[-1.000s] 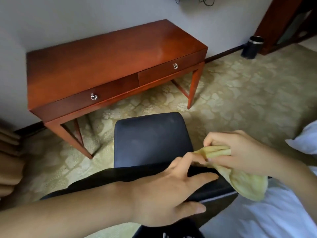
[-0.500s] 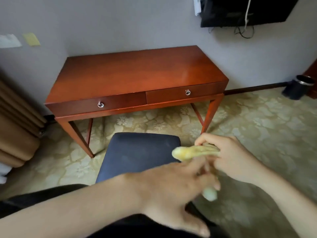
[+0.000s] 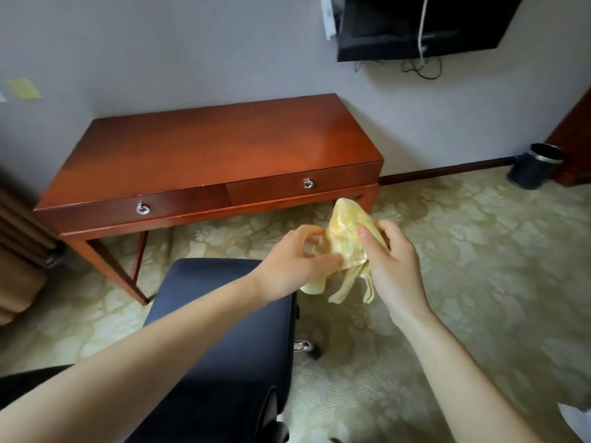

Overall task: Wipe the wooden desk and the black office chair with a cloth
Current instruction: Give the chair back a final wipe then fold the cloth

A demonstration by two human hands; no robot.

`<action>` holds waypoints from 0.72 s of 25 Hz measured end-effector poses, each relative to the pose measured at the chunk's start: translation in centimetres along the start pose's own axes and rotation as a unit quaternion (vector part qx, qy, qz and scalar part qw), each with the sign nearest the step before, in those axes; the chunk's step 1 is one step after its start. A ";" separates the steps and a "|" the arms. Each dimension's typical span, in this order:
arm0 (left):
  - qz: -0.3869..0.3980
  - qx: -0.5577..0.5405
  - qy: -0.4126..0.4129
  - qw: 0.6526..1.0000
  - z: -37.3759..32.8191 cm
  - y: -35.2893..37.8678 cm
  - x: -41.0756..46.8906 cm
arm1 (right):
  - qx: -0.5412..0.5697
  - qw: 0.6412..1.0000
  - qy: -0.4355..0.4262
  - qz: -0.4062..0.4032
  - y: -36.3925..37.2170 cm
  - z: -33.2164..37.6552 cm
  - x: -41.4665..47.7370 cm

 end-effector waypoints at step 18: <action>0.297 -0.284 -0.058 0.910 -5.7 12.1 12.5 | 0.023 0.998 0.011 -0.053 -15.7 -6.4 3.9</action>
Point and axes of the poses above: each hand's wrist, its own x-axis towards the middle knuckle, its own y-axis out of the palm, z = x × y, the point moved 5 cm from there along x, towards the middle knuckle, and after that the axes turned 13 degrees about -x, right-handed, at the moved point
